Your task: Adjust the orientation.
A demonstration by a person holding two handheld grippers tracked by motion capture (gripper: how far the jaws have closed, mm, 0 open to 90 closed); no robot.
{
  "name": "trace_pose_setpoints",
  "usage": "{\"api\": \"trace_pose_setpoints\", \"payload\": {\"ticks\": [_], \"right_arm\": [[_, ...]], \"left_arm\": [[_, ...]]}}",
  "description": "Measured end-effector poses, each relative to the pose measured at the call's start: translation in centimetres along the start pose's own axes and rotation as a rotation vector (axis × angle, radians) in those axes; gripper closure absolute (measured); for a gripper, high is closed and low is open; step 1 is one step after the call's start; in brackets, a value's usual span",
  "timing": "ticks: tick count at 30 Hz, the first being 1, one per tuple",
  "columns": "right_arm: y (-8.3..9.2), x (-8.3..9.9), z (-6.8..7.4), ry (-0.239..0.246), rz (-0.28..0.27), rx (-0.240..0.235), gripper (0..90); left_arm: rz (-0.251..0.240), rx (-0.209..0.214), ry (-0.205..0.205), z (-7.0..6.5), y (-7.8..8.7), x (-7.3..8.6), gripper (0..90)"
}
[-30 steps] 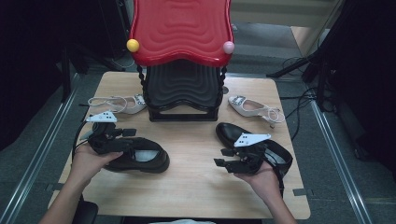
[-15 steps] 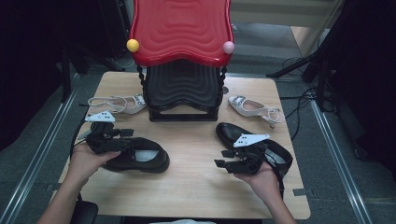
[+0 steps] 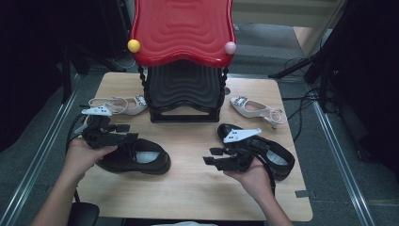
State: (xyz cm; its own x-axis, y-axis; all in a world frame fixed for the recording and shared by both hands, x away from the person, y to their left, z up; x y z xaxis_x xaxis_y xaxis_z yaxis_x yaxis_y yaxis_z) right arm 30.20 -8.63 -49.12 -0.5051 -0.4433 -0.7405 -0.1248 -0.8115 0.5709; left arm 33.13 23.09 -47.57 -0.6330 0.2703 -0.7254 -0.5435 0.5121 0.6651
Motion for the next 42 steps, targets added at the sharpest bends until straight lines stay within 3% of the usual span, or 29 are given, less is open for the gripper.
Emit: {"api": "trace_pose_setpoints", "payload": {"ticks": [4,10,19,23,29,36,40,42], "right_arm": [[-1.7,-2.1,1.1,0.028,0.009,-0.037,55.7],[-5.0,-5.0,2.3,0.089,0.067,-0.081,55.4],[-9.3,-7.4,3.7,0.147,0.107,-0.14,58.4],[-11.2,-8.0,3.2,0.157,0.135,-0.123,58.1],[-13.8,-8.6,1.5,0.127,0.161,-0.114,59.1],[-17.0,-8.2,0.5,0.111,0.218,-0.109,63.1],[-18.2,-7.8,0.4,0.096,0.278,-0.094,72.9],[-18.5,-7.8,0.4,0.098,0.282,-0.1,79.3]], "left_arm": [[-0.002,0.006,0.014,0.2,0.6,0.1,39.6],[-0.012,0.004,0.043,1.1,1.4,0.3,38.7],[-0.032,-0.007,0.079,2.2,2.4,0.4,38.7],[-0.028,-0.008,0.074,2.1,2.4,0.4,38.7],[-0.03,-0.008,0.072,2.2,2.3,0.3,38.7],[-0.035,-0.016,0.079,2.5,2.4,0.4,38.8],[-0.037,-0.022,0.085,2.6,2.4,0.5,38.9],[-0.038,-0.024,0.087,2.7,2.4,0.5,38.9]]}}
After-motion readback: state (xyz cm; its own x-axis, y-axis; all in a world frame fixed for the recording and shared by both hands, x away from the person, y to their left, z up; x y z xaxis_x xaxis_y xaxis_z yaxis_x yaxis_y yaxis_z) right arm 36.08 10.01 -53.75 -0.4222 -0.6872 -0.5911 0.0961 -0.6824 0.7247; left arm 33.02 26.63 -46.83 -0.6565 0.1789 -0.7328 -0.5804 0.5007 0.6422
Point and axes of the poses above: each handheld gripper's, and its own axes: y roughly backward along the jaws, x roughly out of its underside, z roughly to its left, the point moved 7 cm from there along -y, roughly forward along the jaws, and after that the axes turned 9 degrees about -x, right-handed, at the moved point
